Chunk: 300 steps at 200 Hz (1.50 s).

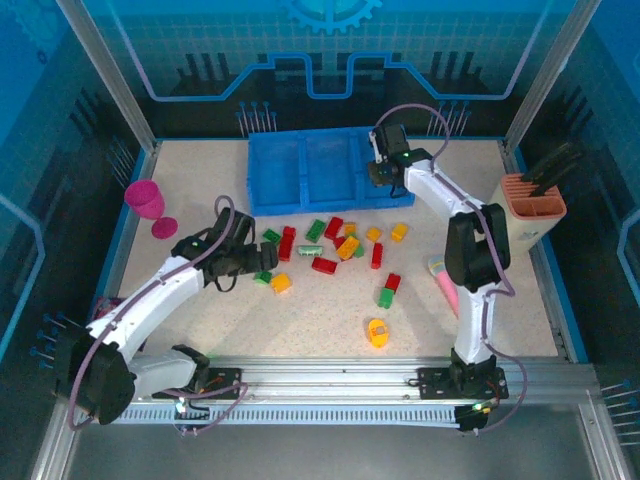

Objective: Sort the legos into containers by color
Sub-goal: Place the lego in the container, then pick up the lego from the center of the table.

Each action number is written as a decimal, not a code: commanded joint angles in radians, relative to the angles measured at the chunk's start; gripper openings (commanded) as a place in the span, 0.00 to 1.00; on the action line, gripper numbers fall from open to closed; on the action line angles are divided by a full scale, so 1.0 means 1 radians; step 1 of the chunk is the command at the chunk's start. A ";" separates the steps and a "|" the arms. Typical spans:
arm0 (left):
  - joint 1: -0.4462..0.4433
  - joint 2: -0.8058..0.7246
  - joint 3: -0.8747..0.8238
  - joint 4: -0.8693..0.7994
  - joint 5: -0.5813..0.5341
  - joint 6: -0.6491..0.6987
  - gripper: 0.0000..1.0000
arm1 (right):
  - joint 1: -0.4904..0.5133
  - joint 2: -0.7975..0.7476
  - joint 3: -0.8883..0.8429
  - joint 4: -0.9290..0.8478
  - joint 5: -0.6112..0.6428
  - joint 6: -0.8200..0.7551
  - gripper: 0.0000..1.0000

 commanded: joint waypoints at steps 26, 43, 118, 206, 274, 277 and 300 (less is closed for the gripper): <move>-0.007 0.061 -0.064 0.035 0.037 -0.192 0.92 | -0.024 0.061 0.090 0.012 -0.008 -0.008 0.33; -0.006 0.100 -0.074 0.066 0.043 -0.218 0.90 | -0.025 0.061 0.084 0.018 -0.020 -0.006 0.39; -0.007 0.265 -0.040 0.122 -0.008 -0.222 0.80 | -0.015 -0.060 -0.023 0.098 -0.134 -0.022 0.56; -0.008 0.420 0.000 0.195 -0.005 -0.208 0.66 | 0.027 -0.249 -0.176 0.131 -0.195 -0.026 0.67; -0.007 0.459 0.018 0.139 0.025 -0.176 0.39 | 0.071 -0.430 -0.354 0.028 -0.131 0.036 0.67; -0.008 0.458 0.019 0.134 0.024 -0.173 0.38 | 0.074 -0.437 -0.362 0.018 -0.132 0.042 0.67; -0.008 0.426 0.042 0.083 0.009 -0.142 0.33 | 0.103 -0.491 -0.441 -0.064 -0.121 0.089 0.67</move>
